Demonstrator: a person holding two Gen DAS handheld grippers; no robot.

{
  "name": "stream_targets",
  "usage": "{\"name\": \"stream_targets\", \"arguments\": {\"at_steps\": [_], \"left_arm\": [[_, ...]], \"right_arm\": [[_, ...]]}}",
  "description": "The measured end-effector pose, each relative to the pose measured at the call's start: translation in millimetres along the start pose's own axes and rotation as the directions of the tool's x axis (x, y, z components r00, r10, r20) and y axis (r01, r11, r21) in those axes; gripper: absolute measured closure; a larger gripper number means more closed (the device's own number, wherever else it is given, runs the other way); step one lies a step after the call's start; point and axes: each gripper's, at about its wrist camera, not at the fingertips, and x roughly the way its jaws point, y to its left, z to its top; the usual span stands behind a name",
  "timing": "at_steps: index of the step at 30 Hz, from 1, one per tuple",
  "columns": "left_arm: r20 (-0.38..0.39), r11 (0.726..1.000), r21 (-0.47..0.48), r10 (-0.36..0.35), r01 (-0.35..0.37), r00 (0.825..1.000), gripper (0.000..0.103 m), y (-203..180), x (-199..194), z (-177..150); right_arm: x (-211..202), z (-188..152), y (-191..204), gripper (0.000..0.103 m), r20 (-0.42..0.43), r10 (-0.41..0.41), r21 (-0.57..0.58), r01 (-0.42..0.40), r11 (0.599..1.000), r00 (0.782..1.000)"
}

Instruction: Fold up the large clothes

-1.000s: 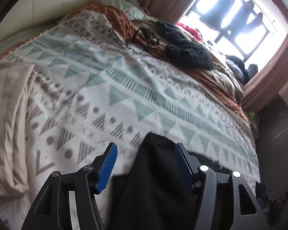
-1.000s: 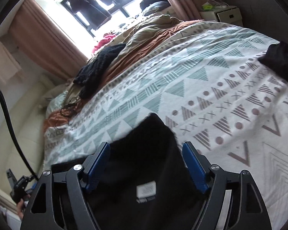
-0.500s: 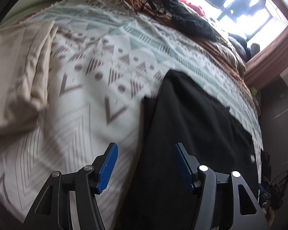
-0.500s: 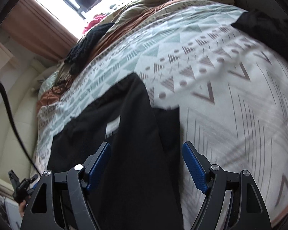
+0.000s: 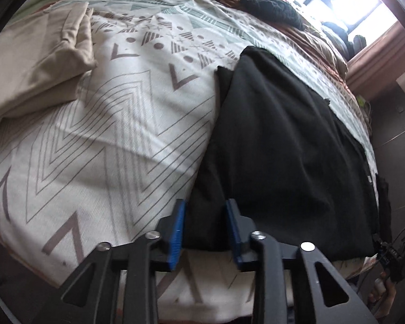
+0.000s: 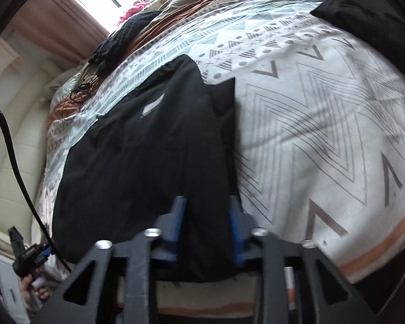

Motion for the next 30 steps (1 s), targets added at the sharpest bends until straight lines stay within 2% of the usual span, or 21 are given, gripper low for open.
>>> {"name": "stream_targets", "arguments": {"at_steps": [6, 11, 15, 20, 22, 25, 27, 28, 29, 30], "left_arm": [[0.005, 1.000, 0.020, 0.012, -0.012, 1.000, 0.086, 6.4, -3.9, -11.0], [0.007, 1.000, 0.009, -0.002, 0.001, 1.000, 0.091, 14.6, -13.3, -19.1], [0.018, 0.999, -0.015, -0.033, 0.033, 0.999, 0.094, 16.7, -19.2, -23.3], [0.019, 0.998, -0.031, -0.062, 0.063, 0.998, 0.095, 17.1, -24.7, -29.0], [0.042, 0.995, -0.046, -0.085, 0.087, 0.996, 0.095, 19.2, -29.4, -29.5], [0.037, 0.993, -0.072, -0.088, 0.090, 0.995, 0.094, 21.3, -36.6, -28.7], [0.030, 0.988, -0.101, -0.118, 0.120, 0.993, 0.093, 25.7, -41.5, -28.2], [0.034, 0.981, -0.118, -0.148, 0.151, 0.988, 0.086, 28.5, -45.1, -28.0], [0.042, 0.978, -0.127, -0.163, 0.167, 0.986, 0.081, 29.5, -47.3, -28.6], [0.062, 0.974, -0.138, -0.175, 0.182, 0.983, 0.068, 31.2, -52.6, -29.9]], "right_arm": [[-3.0, -15.8, -6.1, 0.095, 0.010, 0.001, 0.011, -0.001, 1.000, 1.000], [-6.5, -23.8, -7.5, 0.096, 0.016, -0.008, 0.024, 0.007, 1.000, 1.000], [-8.2, -17.8, -1.6, 0.096, 0.023, -0.022, 0.001, 0.022, 1.000, 0.999], [-6.5, -8.6, -1.8, 0.096, 0.020, -0.040, 0.008, 0.040, 0.999, 0.999], [-8.4, -8.9, -2.8, 0.094, 0.023, -0.040, 0.019, 0.040, 0.999, 0.999], [-19.1, -13.5, -4.3, 0.086, 0.033, -0.064, 0.040, 0.063, 0.997, 0.997], [-29.9, -18.4, -4.9, 0.079, 0.038, -0.061, 0.047, 0.060, 0.997, 0.997], [-33.9, -20.4, -5.2, 0.074, 0.041, -0.058, 0.051, 0.055, 0.997, 0.998], [-41.0, -24.1, -4.8, 0.062, 0.050, -0.052, 0.057, 0.049, 0.997, 0.997], [-47.7, -28.3, -4.0, 0.054, 0.061, -0.047, 0.059, 0.043, 0.997, 0.997]]}}
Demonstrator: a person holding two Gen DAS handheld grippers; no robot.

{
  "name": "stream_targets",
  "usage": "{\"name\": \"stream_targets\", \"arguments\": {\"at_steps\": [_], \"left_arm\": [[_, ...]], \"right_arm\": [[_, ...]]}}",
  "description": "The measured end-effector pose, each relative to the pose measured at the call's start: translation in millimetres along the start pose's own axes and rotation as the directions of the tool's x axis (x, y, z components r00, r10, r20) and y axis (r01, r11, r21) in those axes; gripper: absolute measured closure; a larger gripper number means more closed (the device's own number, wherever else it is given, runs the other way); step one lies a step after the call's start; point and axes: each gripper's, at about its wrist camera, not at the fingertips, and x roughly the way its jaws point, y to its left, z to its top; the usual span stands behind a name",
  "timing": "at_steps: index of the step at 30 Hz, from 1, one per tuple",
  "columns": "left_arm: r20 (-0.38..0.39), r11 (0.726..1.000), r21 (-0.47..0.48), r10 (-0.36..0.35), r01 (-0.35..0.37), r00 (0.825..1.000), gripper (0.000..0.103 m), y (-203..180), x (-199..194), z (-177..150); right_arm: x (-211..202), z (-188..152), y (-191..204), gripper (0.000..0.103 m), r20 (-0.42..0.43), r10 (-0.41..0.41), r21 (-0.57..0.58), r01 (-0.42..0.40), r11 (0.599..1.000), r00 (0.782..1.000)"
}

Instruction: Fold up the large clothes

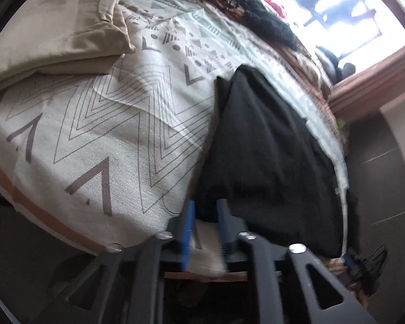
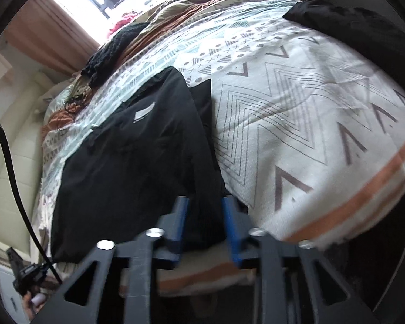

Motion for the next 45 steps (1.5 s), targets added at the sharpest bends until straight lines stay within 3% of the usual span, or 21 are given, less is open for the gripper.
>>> {"name": "stream_targets", "arguments": {"at_steps": [1, 3, 11, 18, 23, 25, 27, 30, 35, 40, 45], "left_arm": [[0.014, 1.000, -0.003, -0.004, 0.004, 1.000, 0.055, -1.0, -3.4, -1.5], [0.043, 1.000, -0.011, -0.020, 0.021, 0.999, 0.047, -0.4, -10.9, -4.8], [0.025, 0.990, -0.086, -0.109, 0.110, 0.994, 0.047, 10.7, -10.8, -8.3], [-0.032, 0.981, -0.145, -0.136, 0.130, 0.990, 0.047, 20.5, 13.5, -5.2], [-0.069, 0.967, -0.190, -0.184, 0.168, 0.980, 0.047, 20.4, 33.3, -0.3], [-0.072, 0.970, -0.180, -0.179, 0.164, 0.981, 0.047, 15.1, 37.0, 2.9], [-0.076, 0.971, -0.174, -0.179, 0.163, 0.981, 0.047, 11.9, 39.6, 4.8], [-0.074, 0.968, -0.176, -0.195, 0.180, 0.978, 0.047, 10.3, 43.4, 7.3], [-0.068, 0.966, -0.172, -0.206, 0.192, 0.976, 0.047, 4.5, 49.4, 8.6], [-0.055, 0.962, -0.185, -0.212, 0.198, 0.976, 0.087, 4.8, 49.1, 2.2], [-0.001, 0.961, -0.153, -0.234, 0.231, 0.972, 0.093, -1.1, 29.4, -7.0]], "right_arm": [[-5.4, -3.5, 0.2, 0.051, 0.006, 0.004, 0.000, -0.004, 1.000, 1.000], [-12.1, -10.4, 0.0, 0.044, 0.007, 0.014, 0.006, -0.014, 1.000, 1.000], [-5.5, -32.7, 0.3, 0.043, -0.046, 0.097, 0.056, -0.094, 0.994, 0.994], [24.7, -35.1, 4.5, 0.037, -0.077, 0.176, 0.133, -0.164, 0.977, 0.981], [38.0, -28.2, -7.0, 0.038, -0.030, 0.176, 0.204, -0.167, 0.965, 0.984], [42.8, -22.9, -13.8, 0.053, -0.015, 0.180, 0.232, -0.172, 0.957, 0.983], [45.1, -20.2, -18.6, 0.082, -0.009, 0.175, 0.248, -0.168, 0.954, 0.984], [48.6, -16.9, -23.8, 0.090, 0.014, 0.214, 0.258, -0.210, 0.943, 0.977], [49.8, -10.0, -20.5, 0.092, 0.015, 0.211, 0.221, -0.209, 0.953, 0.977], [47.9, -2.2, -18.8, 0.093, 0.018, 0.210, 0.210, -0.210, 0.955, 0.977], [33.8, -3.0, -7.4, 0.094, 0.043, 0.190, 0.168, -0.195, 0.966, 0.981]]}}
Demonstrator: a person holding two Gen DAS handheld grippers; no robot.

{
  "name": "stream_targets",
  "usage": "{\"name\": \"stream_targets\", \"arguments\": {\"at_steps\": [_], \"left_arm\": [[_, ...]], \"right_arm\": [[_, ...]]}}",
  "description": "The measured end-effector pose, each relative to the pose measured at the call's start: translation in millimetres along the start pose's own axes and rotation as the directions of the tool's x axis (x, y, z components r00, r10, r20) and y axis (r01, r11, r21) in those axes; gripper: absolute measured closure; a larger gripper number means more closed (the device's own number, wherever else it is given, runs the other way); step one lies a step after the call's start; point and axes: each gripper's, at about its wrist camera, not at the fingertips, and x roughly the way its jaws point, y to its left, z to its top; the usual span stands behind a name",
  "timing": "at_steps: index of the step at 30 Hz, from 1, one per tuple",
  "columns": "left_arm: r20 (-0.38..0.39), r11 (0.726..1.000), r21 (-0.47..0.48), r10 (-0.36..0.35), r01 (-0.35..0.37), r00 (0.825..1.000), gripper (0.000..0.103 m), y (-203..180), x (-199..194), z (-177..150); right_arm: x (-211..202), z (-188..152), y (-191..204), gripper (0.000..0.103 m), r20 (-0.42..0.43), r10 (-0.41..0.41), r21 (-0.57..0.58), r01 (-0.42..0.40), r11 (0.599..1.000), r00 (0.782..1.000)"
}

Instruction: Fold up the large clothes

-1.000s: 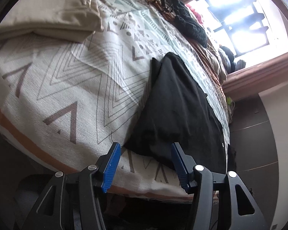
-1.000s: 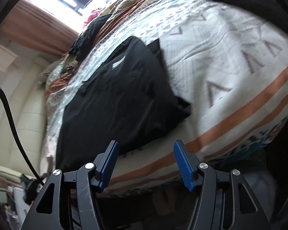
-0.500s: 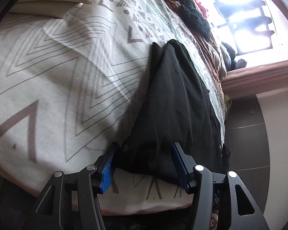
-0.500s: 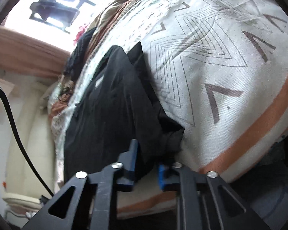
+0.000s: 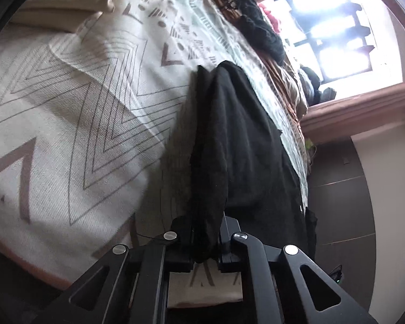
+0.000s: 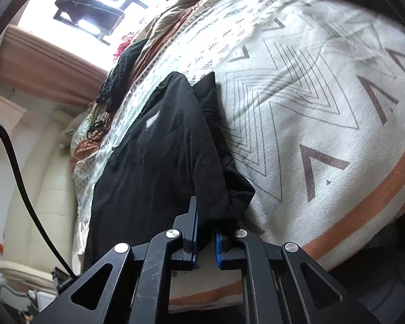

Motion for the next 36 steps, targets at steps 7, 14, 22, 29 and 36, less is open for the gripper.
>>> {"name": "stream_targets", "arguments": {"at_steps": [7, 14, 22, 29, 36], "left_arm": [[0.026, 1.000, -0.005, -0.029, 0.029, 0.999, 0.093, 7.5, -26.3, -10.6], [0.044, 0.999, 0.005, -0.045, 0.045, 0.998, 0.093, 12.4, -41.8, -21.1], [0.057, 0.998, 0.010, -0.059, 0.059, 0.997, 0.093, 16.1, -50.8, -24.7], [0.040, 1.000, 0.003, -0.025, 0.025, 0.999, 0.092, 17.7, -43.0, -24.2], [0.026, 1.000, -0.012, -0.006, 0.006, 1.000, 0.091, 22.2, -37.4, -23.2]], "right_arm": [[-9.4, -6.0, 10.7, 0.095, 0.001, -0.019, -0.043, 0.019, 0.999, 1.000], [-29.3, -24.5, 27.3, 0.082, 0.017, -0.156, -0.098, 0.157, 0.983, 0.988], [-69.4, -47.6, 82.6, 0.076, 0.089, -0.170, -0.288, 0.189, 0.939, 0.981], [-32.4, -85.2, 144.1, 0.076, -0.047, -0.097, -0.440, 0.067, 0.895, 0.994], [22.7, -124.0, 185.7, 0.076, -0.166, -0.112, -0.539, 0.005, 0.843, 0.980]]}}
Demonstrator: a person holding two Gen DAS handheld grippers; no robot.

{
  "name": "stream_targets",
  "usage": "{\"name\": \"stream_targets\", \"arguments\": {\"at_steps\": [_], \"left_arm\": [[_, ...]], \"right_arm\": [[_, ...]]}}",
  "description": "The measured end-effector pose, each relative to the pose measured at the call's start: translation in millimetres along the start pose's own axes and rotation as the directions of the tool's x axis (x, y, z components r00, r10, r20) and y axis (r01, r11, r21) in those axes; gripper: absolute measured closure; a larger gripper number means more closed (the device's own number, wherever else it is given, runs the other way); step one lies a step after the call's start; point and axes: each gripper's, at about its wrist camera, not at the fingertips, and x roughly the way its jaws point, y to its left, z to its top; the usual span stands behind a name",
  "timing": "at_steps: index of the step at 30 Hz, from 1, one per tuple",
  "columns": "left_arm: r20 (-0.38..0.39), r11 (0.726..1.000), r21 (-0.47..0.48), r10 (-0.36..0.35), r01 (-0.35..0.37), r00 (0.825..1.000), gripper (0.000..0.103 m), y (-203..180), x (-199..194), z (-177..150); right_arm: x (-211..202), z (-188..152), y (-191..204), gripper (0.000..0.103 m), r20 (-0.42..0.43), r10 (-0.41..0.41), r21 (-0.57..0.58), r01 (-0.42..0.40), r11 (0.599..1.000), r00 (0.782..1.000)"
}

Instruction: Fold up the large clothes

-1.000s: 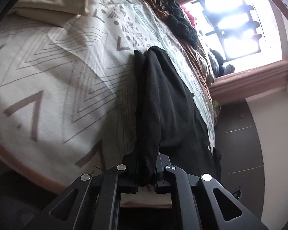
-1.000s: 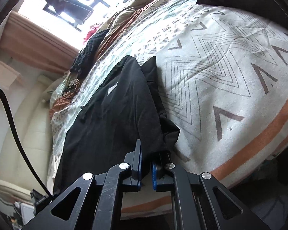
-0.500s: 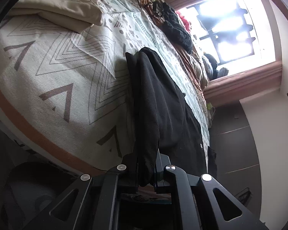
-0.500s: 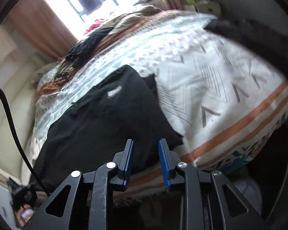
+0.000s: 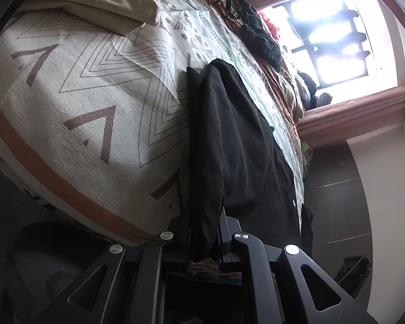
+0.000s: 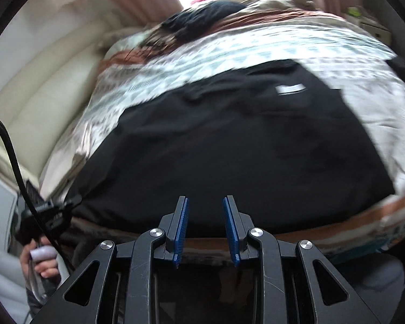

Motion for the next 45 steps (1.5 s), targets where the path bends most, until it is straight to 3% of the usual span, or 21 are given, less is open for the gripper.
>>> {"name": "stream_targets", "arguments": {"at_steps": [7, 14, 22, 34, 45], "left_arm": [[-0.005, 1.000, -0.021, 0.009, -0.009, 1.000, 0.090, 4.4, 3.0, -1.6], [-0.003, 0.998, -0.045, 0.036, -0.036, 0.999, 0.089, 5.4, 4.1, -3.8], [-0.001, 0.991, -0.119, 0.059, -0.059, 0.998, 0.088, 13.9, 9.5, -4.0], [-0.009, 0.984, -0.157, 0.084, -0.085, 0.996, 0.087, 17.8, 12.4, -3.6], [0.002, 0.978, -0.192, 0.081, -0.079, 0.997, 0.087, 20.2, 12.1, -6.0]], "right_arm": [[40.2, -6.1, 34.2, 0.076, -0.092, -0.019, -0.079, 0.012, 0.997, 0.996], [80.0, 0.5, 31.7, 0.076, -0.162, -0.079, -0.085, 0.066, 0.994, 0.984], [107.8, 48.7, 27.8, 0.076, -0.147, -0.094, -0.088, 0.082, 0.993, 0.985], [158.8, 119.7, 15.7, 0.076, -0.151, -0.151, -0.089, 0.139, 0.986, 0.977], [201.1, 175.1, 6.2, 0.084, -0.162, -0.165, -0.070, 0.156, 0.985, 0.973]]}}
